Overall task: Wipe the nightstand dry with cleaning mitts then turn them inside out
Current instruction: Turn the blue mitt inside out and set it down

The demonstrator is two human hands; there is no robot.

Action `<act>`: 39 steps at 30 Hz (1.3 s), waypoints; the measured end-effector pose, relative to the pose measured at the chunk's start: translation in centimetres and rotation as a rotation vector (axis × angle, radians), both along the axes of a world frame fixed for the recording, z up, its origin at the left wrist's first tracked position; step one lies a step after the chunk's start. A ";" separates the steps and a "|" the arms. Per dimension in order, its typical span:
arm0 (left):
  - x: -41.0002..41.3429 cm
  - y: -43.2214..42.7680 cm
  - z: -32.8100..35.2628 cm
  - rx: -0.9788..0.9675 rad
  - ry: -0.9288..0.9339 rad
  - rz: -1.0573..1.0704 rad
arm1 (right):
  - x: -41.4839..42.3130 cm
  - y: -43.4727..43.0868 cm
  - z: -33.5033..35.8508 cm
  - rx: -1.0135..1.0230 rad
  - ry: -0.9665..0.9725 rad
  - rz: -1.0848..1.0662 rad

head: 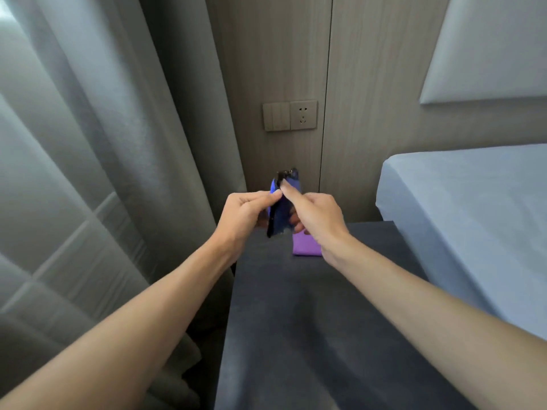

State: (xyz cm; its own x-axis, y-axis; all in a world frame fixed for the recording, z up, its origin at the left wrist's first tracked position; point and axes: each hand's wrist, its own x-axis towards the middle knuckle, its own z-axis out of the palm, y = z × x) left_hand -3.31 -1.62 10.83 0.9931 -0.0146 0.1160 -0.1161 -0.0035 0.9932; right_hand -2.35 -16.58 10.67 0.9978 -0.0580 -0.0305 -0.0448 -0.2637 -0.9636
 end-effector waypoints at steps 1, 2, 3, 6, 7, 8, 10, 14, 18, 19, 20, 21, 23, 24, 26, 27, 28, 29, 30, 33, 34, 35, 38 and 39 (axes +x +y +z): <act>-0.2 -0.7 0.7 0.011 -0.021 -0.003 | 0.0 -0.1 0.8 0.041 -0.008 0.008; -0.4 -1.3 1.4 0.019 -0.047 0.003 | -0.2 -0.3 1.7 0.072 -0.002 0.009; -0.5 -1.9 2.1 0.034 -0.070 0.010 | -0.2 -0.7 2.5 0.083 -0.004 0.011; -0.6 -2.9 3.5 0.041 -0.091 0.015 | 0.0 -1.6 4.2 -0.040 -0.115 -0.024; -0.5 -3.0 3.8 0.023 -0.086 0.025 | 0.1 -1.8 4.6 -0.065 -0.149 -0.021; -0.5 -3.1 4.1 0.004 -0.078 0.039 | 0.3 -2.0 4.9 -0.054 -0.156 0.000; -0.4 -3.2 4.5 -0.013 -0.074 0.075 | 0.5 -2.6 5.6 -0.006 -0.163 0.076; -0.7 -3.6 5.2 -0.022 -0.111 0.098 | 0.0 -4.0 6.1 -0.055 -0.318 0.162; -1.3 -4.5 5.9 -0.050 -0.165 0.220 | -0.3 -5.0 6.4 -0.068 -0.368 0.188; -1.3 -4.7 6.0 -0.079 -0.156 0.262 | -0.3 -5.2 6.5 -0.071 -0.378 0.196; -1.3 -5.0 6.0 -0.121 -0.136 0.295 | -0.4 -5.4 6.6 -0.059 -0.390 0.201; -1.2 -5.2 6.1 -0.176 -0.105 0.322 | -0.5 -5.7 6.8 -0.038 -0.397 0.198; -1.1 -5.0 6.5 -0.305 -0.032 0.356 | -0.7 -6.5 7.0 0.019 -0.397 0.176; -1.1 -4.7 6.8 -0.377 -0.003 0.351 | -0.8 -7.1 6.9 0.054 -0.406 0.154; -0.9 -3.8 7.8 -0.515 0.034 0.313 | -1.0 -8.6 6.8 0.132 -0.449 0.089; -0.7 -3.3 8.2 -0.575 0.044 0.300 | -1.1 -9.3 6.7 0.162 -0.474 0.052; -0.5 -2.9 8.6 -0.630 0.052 0.299 | -1.2 -10.0 6.5 0.176 -0.499 0.020; -0.3 -2.6 9.0 -0.674 0.058 0.308 | -1.3 -10.5 6.2 0.170 -0.526 0.002; -0.1 -2.5 9.4 -0.699 0.057 0.318 | -1.5 -10.8 6.0 0.145 -0.551 -0.007; 0.0 -3.1 10.4 -0.722 0.037 0.316 | -2.0 -11.1 5.0 0.022 -0.593 -0.001; 0.2 -3.4 10.7 -0.736 0.030 0.320 | -2.3 -10.9 4.9 -0.023 -0.595 0.005; 0.4 -3.5 11.0 -0.750 0.021 0.323 | -2.3 -10.8 4.7 -0.063 -0.595 0.004; 0.9 -4.0 11.4 -0.716 -0.035 0.278 | -1.6 -10.7 4.9 -0.097 -0.482 0.023; 1.0 -4.2 11.5 -0.668 -0.054 0.256 | -1.2 -10.7 5.2 -0.103 -0.428 0.038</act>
State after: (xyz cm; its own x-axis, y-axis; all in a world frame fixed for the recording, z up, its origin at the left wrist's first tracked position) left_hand -2.30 -5.84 22.28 0.9484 0.3097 0.0675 -0.2418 0.5695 0.7856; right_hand -3.60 -27.26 15.85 0.9206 -0.0025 0.3905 0.3645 -0.3530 -0.8617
